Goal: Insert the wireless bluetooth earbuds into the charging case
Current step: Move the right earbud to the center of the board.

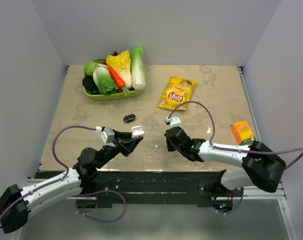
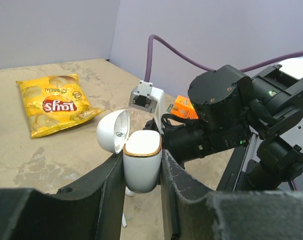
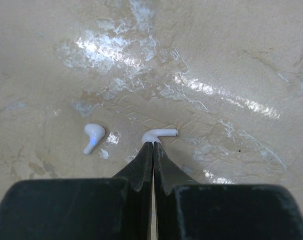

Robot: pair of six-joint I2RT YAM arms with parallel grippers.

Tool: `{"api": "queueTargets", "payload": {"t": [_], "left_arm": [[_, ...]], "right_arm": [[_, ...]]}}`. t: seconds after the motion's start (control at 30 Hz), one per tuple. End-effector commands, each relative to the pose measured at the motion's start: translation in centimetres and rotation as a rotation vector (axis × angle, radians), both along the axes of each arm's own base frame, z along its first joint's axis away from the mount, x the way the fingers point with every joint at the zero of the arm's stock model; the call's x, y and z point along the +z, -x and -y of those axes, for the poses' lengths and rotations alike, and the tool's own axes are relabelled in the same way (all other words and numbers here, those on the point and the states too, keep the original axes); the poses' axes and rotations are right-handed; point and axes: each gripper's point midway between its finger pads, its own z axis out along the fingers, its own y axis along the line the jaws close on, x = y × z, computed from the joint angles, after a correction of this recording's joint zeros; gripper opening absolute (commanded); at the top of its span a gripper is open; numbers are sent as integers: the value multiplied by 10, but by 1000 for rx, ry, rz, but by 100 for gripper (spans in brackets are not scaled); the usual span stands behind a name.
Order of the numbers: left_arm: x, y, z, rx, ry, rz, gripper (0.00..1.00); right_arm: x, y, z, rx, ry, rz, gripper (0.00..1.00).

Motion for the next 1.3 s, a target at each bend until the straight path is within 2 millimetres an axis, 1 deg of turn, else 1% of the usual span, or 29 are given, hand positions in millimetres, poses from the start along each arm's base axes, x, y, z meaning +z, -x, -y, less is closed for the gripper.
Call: {"api": "queueTargets", "payload": {"t": [0.0, 0.03, 0.33, 0.43, 0.7, 0.73, 0.8, 0.83, 0.87, 0.9, 0.93, 0.97, 1.0, 1.03, 1.07, 1.13, 1.2, 1.27], "left_arm": [[11, 1, -1, 3, 36, 12, 0], [11, 1, -1, 2, 36, 10, 0], [7, 1, 0, 2, 27, 0, 0], [6, 1, 0, 2, 24, -4, 0], [4, 1, -1, 2, 18, -9, 0], [4, 1, -1, 2, 16, -11, 0], [4, 1, -1, 2, 16, -11, 0], [4, 1, -1, 3, 16, -11, 0], [3, 1, 0, 0, 13, -13, 0], [3, 1, 0, 3, 13, -13, 0], [3, 1, 0, 0, 14, -12, 0], [3, 1, 1, 0, 13, -13, 0], [3, 0, 1, 2, 13, -13, 0], [3, 0, 1, 0, 13, -13, 0], [3, 0, 1, 2, 11, -15, 0], [3, 0, 2, 0, 12, -14, 0], [4, 0, 3, -1, 11, -15, 0], [4, -1, 2, 2, 13, -13, 0]], "right_arm": [[-8, -5, -2, -47, 19, -24, 0], [-9, -5, 0, -50, 35, -32, 0], [-28, 2, -5, -47, 38, -93, 0], [-27, -5, -14, -46, 21, -84, 0], [-26, -24, -25, -54, 10, -84, 0], [-23, -25, -26, -52, 10, -79, 2], [-7, -28, -29, -47, -23, -47, 7], [-1, -28, -28, -38, -36, -27, 16], [16, -29, -30, -30, -72, 5, 19], [24, -28, -31, -20, -89, 19, 25], [29, -28, -29, -14, -86, 25, 30], [34, -27, -29, -14, -93, 31, 39], [43, -29, -27, -17, -100, 49, 43], [44, -29, -24, -19, -85, 56, 45], [47, -32, -21, -36, -78, 71, 50], [46, -37, -19, -40, -66, 75, 53], [45, -43, -17, -43, -57, 71, 53], [29, -43, -15, -15, 11, 41, 51]]}}
